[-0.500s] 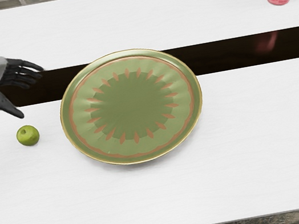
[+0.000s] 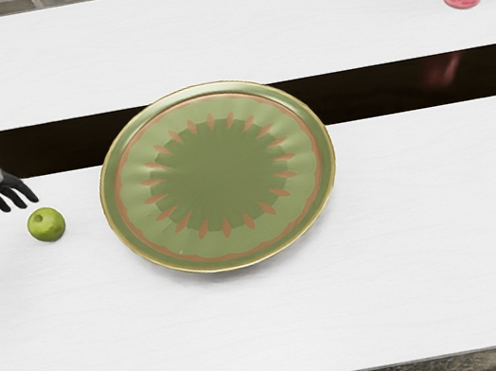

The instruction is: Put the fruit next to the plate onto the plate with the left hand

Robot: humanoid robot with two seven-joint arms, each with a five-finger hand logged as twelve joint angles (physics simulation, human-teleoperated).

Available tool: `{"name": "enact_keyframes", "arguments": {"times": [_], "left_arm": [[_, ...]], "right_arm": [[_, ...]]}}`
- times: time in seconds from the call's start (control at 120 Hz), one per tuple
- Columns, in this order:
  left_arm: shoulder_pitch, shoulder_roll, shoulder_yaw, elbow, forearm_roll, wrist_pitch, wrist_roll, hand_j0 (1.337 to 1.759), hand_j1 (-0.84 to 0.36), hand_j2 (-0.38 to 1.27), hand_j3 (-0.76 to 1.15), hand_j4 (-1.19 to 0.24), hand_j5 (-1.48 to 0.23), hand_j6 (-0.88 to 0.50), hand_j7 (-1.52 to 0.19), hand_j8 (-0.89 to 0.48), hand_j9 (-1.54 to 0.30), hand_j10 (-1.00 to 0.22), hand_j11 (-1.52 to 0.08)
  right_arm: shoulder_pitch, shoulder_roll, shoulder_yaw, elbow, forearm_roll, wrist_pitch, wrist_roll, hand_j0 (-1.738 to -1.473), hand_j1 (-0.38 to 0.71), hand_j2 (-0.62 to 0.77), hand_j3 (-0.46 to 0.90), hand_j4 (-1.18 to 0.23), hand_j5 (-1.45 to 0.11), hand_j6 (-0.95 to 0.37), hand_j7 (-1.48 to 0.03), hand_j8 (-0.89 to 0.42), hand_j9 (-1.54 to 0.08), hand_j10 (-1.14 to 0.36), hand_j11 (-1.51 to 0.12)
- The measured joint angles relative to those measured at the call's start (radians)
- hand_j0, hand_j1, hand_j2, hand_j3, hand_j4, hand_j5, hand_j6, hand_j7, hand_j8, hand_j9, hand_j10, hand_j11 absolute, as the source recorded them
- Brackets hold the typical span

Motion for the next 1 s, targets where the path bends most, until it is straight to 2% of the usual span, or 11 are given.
{"name": "enact_keyframes", "arguments": {"times": [0.1,0.183,0.258,0.3,0.375,0.592,1.0], "left_arm": [[0.028,-0.038,0.002,-0.047,0.185,0.095,0.023,1.658,0.05,0.05,0.00,-0.26,-0.33,-0.26,-0.33,-0.26,-0.33,-0.26,-0.33],[0.032,-0.113,0.003,-0.046,0.294,0.189,0.030,1.658,0.05,0.05,0.00,-0.26,-0.33,-0.26,-0.33,-0.26,-0.33,-0.26,-0.33],[0.083,-0.192,0.004,-0.020,0.377,0.248,0.033,1.658,0.05,0.05,0.00,-0.26,-0.33,-0.26,-0.33,-0.26,-0.33,-0.26,-0.33],[0.103,-0.202,0.005,-0.010,0.406,0.277,0.034,1.658,0.05,0.05,0.00,-0.26,-0.33,-0.26,-0.33,-0.26,-0.33,-0.26,-0.33],[0.181,-0.204,0.005,-0.001,0.466,0.344,0.035,1.658,0.05,0.05,0.00,-0.26,-0.33,-0.26,-0.33,-0.26,-0.33,-0.26,-0.33],[0.258,-0.241,0.006,0.011,0.532,0.452,0.036,1.658,0.05,0.05,0.00,-0.26,-0.33,-0.26,-0.33,-0.26,-0.33,-0.26,-0.33],[0.321,-0.299,0.008,0.071,0.588,0.491,0.036,1.658,0.03,0.06,0.00,-0.28,-0.35,-0.28,-0.35,-0.28,-0.35,-0.28,-0.35]], "right_arm": [[0.002,0.000,0.000,0.000,0.000,0.000,0.000,-1.658,-0.31,-0.01,0.00,-0.03,-0.04,-0.03,-0.04,-0.03,-0.04,-0.03,-0.04],[0.004,0.000,0.000,0.000,0.000,0.000,0.000,-1.658,-0.31,-0.01,0.00,-0.03,-0.04,-0.03,-0.04,-0.03,-0.04,-0.03,-0.04],[0.005,0.000,0.000,0.000,0.000,0.000,0.000,-1.658,-0.31,-0.01,0.00,-0.03,-0.04,-0.03,-0.04,-0.03,-0.04,-0.03,-0.04],[0.005,0.000,0.000,-0.001,0.000,0.000,0.000,-1.658,-0.31,-0.01,0.00,-0.03,-0.04,-0.03,-0.04,-0.03,-0.04,-0.03,-0.04],[0.005,0.000,0.000,-0.002,0.000,-0.001,0.000,-1.658,-0.31,-0.01,0.00,-0.03,-0.04,-0.03,-0.04,-0.03,-0.04,-0.03,-0.04],[0.011,0.000,0.000,-0.005,0.000,-0.001,0.000,-1.658,-0.31,-0.01,0.00,-0.03,-0.04,-0.03,-0.04,-0.03,-0.04,-0.03,-0.04],[0.010,0.000,0.000,-0.006,0.000,-0.001,0.000,-1.658,-0.31,-0.01,0.00,-0.03,-0.04,-0.03,-0.04,-0.03,-0.04,-0.03,-0.04]]}}
